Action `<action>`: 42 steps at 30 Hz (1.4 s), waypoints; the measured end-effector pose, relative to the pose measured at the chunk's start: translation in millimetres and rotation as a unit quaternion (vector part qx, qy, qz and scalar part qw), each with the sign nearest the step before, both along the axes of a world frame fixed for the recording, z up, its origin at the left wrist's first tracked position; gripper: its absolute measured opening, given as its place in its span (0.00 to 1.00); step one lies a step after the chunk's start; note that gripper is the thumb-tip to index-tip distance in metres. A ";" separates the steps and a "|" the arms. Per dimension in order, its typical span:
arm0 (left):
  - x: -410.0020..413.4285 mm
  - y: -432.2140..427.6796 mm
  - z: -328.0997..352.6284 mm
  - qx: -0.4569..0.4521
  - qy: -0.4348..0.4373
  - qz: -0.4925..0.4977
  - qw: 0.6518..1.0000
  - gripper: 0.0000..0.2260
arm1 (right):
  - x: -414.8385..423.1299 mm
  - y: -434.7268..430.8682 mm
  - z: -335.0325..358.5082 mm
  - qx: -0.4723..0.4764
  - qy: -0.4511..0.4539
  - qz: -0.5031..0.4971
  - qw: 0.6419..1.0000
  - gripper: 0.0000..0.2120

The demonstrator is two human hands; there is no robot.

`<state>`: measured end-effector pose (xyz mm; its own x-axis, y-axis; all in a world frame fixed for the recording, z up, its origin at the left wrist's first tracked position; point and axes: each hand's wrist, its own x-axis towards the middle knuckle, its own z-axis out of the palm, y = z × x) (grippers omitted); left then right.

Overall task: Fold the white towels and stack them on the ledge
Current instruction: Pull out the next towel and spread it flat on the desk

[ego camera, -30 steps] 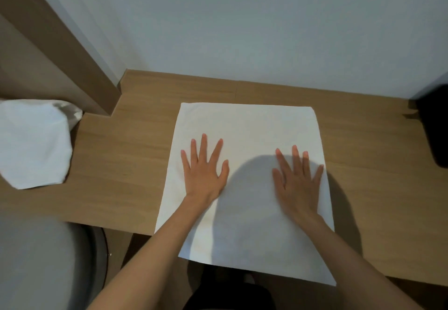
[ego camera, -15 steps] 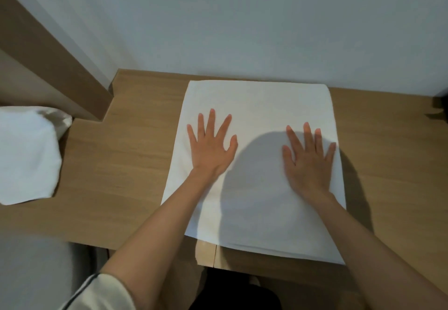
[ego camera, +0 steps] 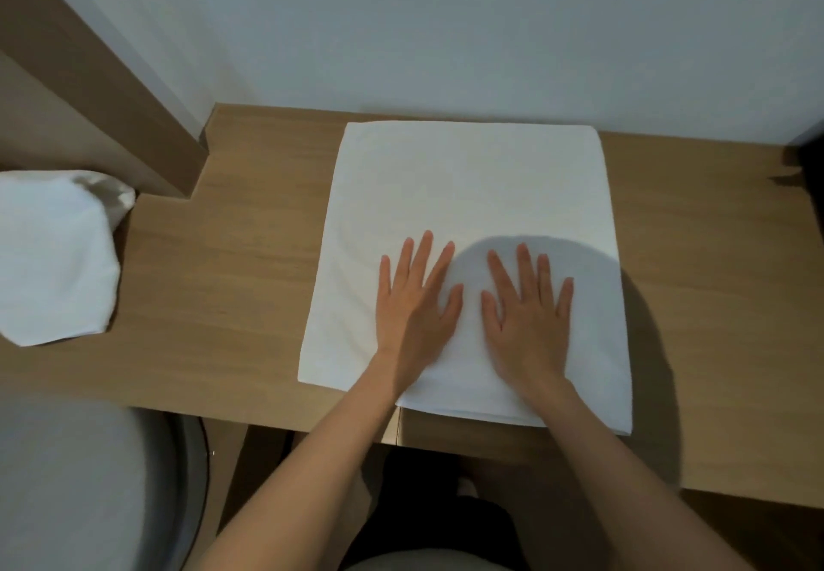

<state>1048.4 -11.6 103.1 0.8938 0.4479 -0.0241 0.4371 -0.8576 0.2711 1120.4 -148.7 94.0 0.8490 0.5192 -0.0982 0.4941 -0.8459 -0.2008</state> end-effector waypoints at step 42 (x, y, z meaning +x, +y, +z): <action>-158.9 -16.2 21.6 0.040 0.171 -0.181 0.968 0.44 | -56.7 -156.6 23.4 -0.126 0.107 0.206 0.964 0.42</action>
<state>889.4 -27.8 124.7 0.9381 0.1200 -0.3248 0.1570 -0.9835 0.0901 1063.6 -305.2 117.4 0.5211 0.7451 -0.4162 0.7692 -0.6213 -0.1492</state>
